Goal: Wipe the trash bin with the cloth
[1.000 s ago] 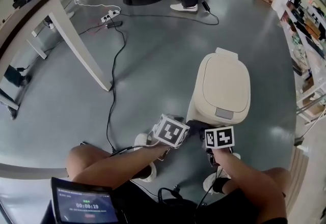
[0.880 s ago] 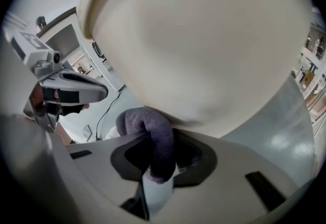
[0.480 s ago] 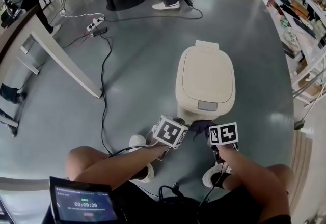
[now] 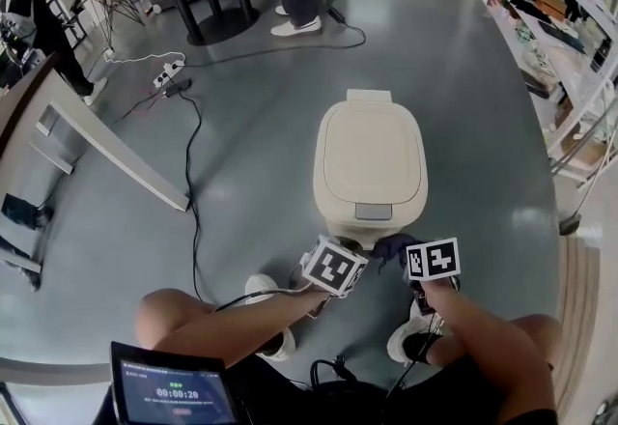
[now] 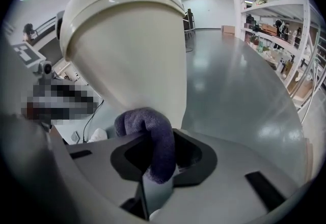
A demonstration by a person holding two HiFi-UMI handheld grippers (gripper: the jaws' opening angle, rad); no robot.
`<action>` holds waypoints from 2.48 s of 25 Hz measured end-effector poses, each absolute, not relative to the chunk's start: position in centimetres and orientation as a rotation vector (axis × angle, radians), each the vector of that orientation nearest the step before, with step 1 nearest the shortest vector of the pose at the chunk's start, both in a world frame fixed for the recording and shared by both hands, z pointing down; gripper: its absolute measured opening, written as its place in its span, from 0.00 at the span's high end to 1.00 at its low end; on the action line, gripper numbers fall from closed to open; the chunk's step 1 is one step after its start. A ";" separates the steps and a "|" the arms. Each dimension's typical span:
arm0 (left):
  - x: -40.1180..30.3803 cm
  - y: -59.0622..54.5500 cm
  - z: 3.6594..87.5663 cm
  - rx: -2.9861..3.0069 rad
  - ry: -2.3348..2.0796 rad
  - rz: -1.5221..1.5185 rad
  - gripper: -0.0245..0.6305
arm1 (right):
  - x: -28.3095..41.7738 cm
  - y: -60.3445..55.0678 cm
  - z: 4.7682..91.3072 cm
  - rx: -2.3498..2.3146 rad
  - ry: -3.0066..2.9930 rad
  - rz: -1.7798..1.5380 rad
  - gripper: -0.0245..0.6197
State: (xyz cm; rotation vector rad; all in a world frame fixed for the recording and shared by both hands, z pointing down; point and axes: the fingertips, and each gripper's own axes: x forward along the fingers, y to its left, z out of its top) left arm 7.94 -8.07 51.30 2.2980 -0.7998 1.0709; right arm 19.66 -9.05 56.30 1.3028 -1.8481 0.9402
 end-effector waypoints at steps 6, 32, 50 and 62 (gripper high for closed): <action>7.4 -8.0 51.8 2.338 -0.798 1.113 0.97 | 18.5 -7.1 57.9 1.224 -1.822 0.881 0.82; -5.2 -10.4 55.4 2.079 -1.019 1.022 0.97 | 5.5 -9.0 64.6 0.922 -1.870 0.797 0.82; 2.0 -9.4 56.6 2.159 -0.877 1.116 0.97 | 15.5 -7.7 65.4 1.058 -1.790 0.807 0.82; 7.5 -8.6 56.1 2.260 -0.739 1.227 0.97 | 18.6 -7.0 63.1 1.112 -1.832 0.786 0.82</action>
